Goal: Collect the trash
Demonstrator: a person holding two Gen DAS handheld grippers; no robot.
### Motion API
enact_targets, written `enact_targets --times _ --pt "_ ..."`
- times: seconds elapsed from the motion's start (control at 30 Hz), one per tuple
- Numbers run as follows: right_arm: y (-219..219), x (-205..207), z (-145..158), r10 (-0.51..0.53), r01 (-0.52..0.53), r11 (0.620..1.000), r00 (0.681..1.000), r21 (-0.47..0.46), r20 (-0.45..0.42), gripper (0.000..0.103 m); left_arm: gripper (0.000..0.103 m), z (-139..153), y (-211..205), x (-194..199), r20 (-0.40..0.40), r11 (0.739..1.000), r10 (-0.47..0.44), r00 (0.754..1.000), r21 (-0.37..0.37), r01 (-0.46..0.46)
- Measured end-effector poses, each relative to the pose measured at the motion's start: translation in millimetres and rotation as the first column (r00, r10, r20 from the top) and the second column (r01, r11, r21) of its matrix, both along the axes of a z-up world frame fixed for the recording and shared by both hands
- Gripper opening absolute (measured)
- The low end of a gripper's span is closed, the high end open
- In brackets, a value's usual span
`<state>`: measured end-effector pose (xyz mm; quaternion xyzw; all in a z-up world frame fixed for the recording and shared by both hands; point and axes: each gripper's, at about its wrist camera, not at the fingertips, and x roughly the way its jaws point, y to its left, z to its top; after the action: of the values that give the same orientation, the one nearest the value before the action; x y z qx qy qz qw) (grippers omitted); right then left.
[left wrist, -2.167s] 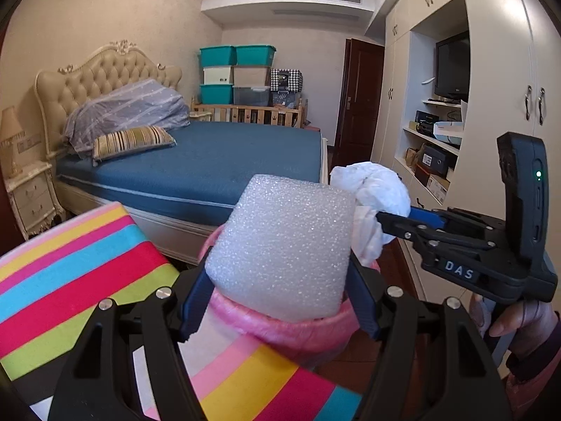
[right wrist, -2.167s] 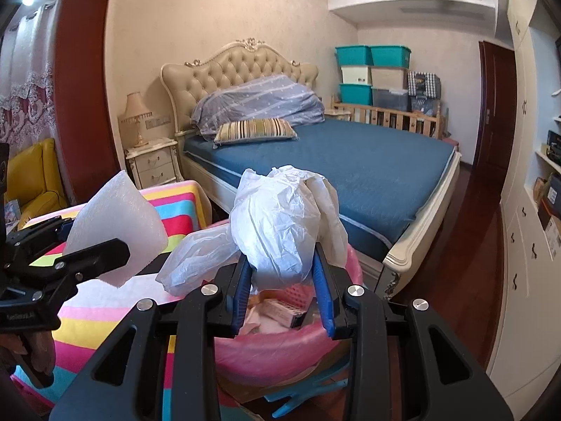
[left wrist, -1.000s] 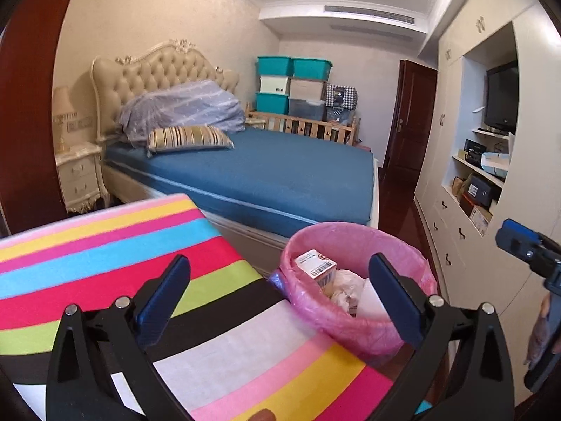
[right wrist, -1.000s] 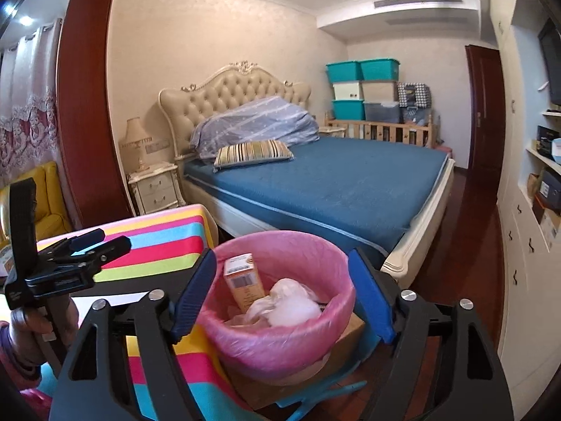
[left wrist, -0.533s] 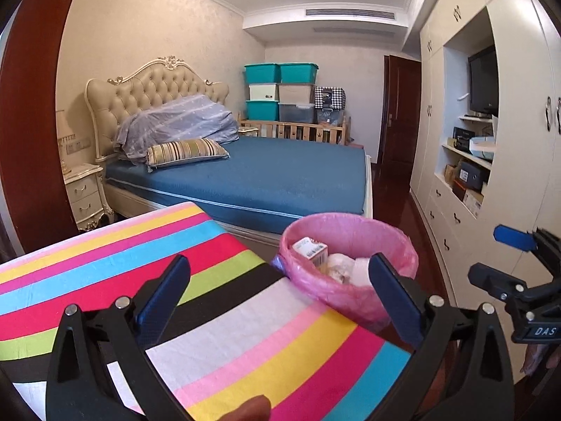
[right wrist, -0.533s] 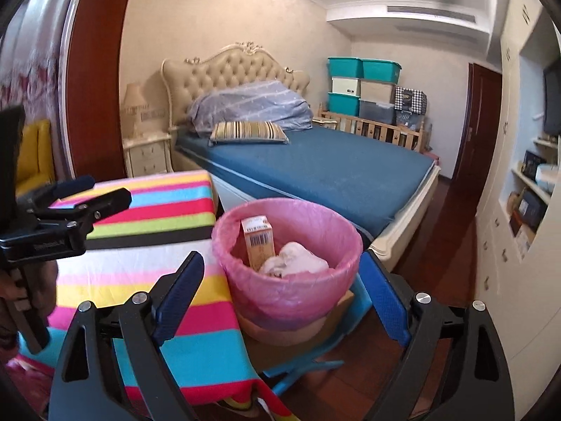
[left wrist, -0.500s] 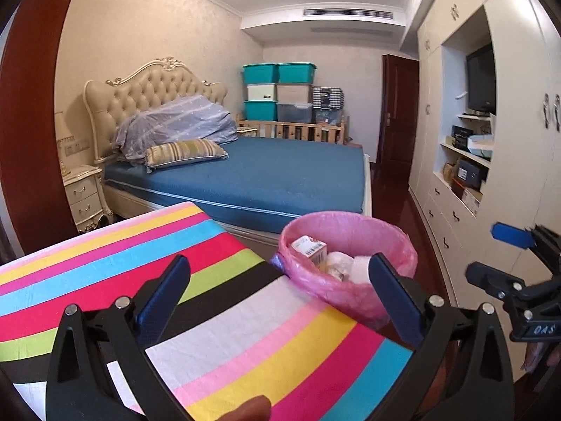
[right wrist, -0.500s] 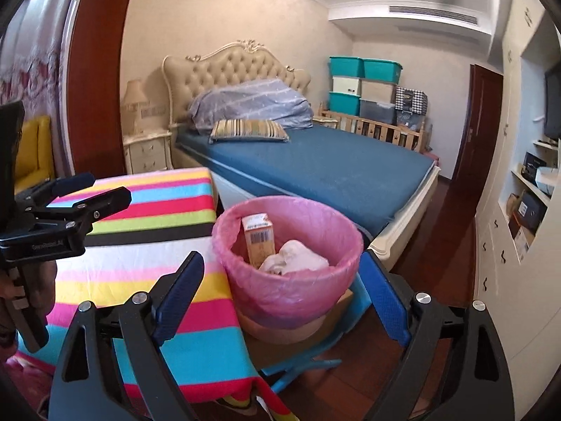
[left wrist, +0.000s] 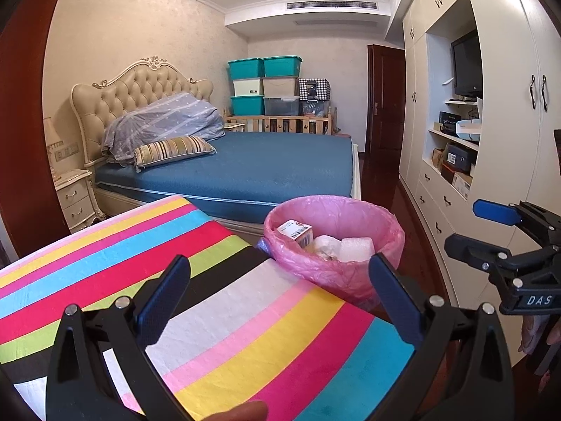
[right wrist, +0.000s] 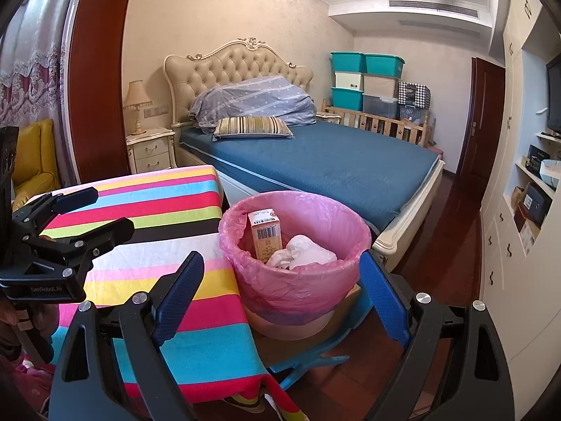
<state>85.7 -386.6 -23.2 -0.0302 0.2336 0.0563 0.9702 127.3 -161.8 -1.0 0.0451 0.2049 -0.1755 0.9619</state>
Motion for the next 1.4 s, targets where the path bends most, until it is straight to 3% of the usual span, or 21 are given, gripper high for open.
enact_targets --times 1.4 --pt "-3.9 1.6 -6.5 -0.009 0.009 1.000 1.000 0.015 -0.018 0.085 0.098 -9.2 -4.6 3.6 -0.023 1.000 -0.030 0.999 -0.001 0.030"
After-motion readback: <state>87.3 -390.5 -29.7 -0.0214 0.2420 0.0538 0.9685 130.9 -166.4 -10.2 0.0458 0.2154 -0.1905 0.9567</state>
